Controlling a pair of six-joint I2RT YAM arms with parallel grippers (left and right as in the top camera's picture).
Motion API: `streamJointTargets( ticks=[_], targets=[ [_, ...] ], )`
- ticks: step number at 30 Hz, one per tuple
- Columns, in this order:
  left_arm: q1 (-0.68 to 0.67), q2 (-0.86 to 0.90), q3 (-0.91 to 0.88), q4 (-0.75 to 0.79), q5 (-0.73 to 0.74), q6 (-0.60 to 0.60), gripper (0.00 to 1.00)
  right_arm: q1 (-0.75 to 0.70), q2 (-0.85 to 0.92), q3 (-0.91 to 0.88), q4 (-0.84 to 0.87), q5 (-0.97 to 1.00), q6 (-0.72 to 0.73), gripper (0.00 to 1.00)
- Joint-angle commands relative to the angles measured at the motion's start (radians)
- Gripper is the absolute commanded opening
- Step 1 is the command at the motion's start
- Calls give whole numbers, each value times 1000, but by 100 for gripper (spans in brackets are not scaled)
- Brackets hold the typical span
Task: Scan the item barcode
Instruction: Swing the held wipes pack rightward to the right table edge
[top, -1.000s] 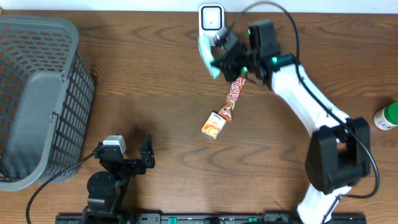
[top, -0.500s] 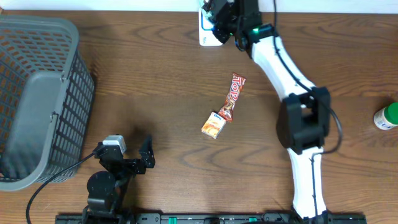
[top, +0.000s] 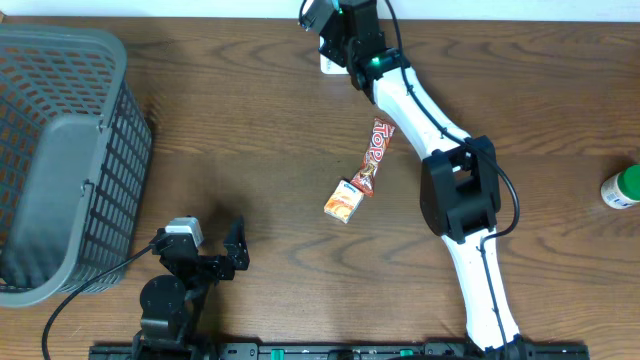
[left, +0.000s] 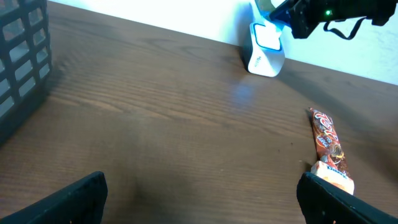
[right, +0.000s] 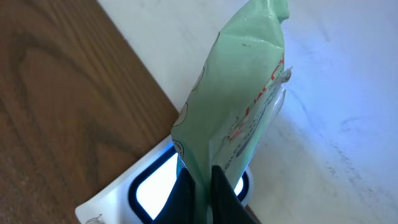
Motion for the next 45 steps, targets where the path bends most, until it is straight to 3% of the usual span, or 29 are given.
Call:
streamJointTargets(
  ticks=[1, 8, 22, 26, 35, 45],
  targets=[
    [2, -6, -14, -29, 13, -9, 98, -5, 13, 27, -4, 40, -48, 1],
    [2, -6, -14, -29, 13, -9, 98, -8, 17, 26, -6, 110, -159, 1],
    [2, -6, -14, -29, 13, -9, 98, -22, 21, -18, -17, 106, -175, 1],
    [2, -6, -14, -29, 13, -9, 98, -12, -4, -18, -69, 97, -118, 1],
    [2, -6, -14, -29, 13, -9, 98, -26, -233, -18, -528, 153, 53, 1],
    [2, -6, -14, -29, 13, -9, 98, -172, -403, -18, -1098, 483, 576, 1]
  ],
)
